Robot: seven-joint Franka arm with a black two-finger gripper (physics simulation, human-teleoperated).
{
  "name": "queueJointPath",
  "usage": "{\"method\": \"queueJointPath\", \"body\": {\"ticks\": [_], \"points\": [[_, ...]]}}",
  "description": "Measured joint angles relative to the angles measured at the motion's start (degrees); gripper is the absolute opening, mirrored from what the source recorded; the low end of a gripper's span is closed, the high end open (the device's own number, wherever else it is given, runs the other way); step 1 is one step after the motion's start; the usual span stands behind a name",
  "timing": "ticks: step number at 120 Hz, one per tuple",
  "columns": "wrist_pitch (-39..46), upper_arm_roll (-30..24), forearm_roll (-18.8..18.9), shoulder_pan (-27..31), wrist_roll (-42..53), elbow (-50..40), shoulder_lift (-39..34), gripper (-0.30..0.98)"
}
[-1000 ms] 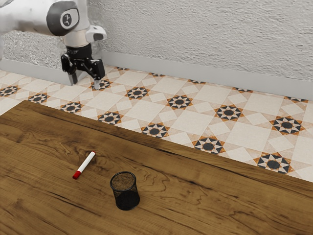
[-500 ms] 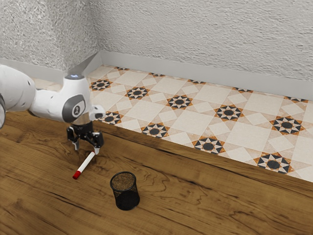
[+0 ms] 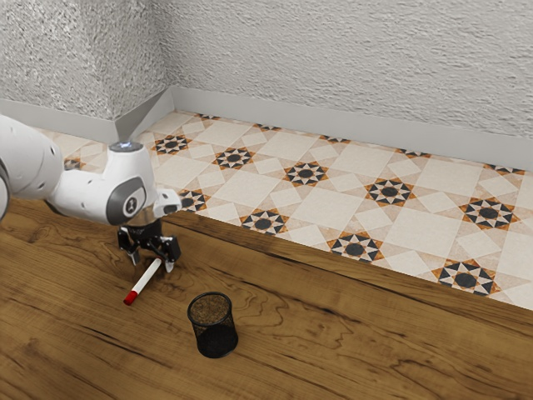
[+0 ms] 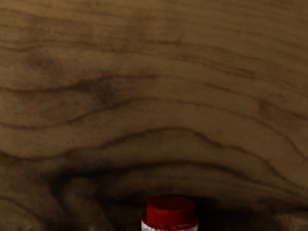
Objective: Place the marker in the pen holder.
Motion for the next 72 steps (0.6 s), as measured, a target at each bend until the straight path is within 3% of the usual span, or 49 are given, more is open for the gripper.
{"method": "queueJointPath", "body": {"ticks": [39, 72], "points": [[1.0, -0.1, 0.0, 0.0, -0.7, -0.6, -0.2, 0.65], [0.7, -0.1, 0.0, -0.4, -1.4, -1.1, -1.6, 0.47]]}}
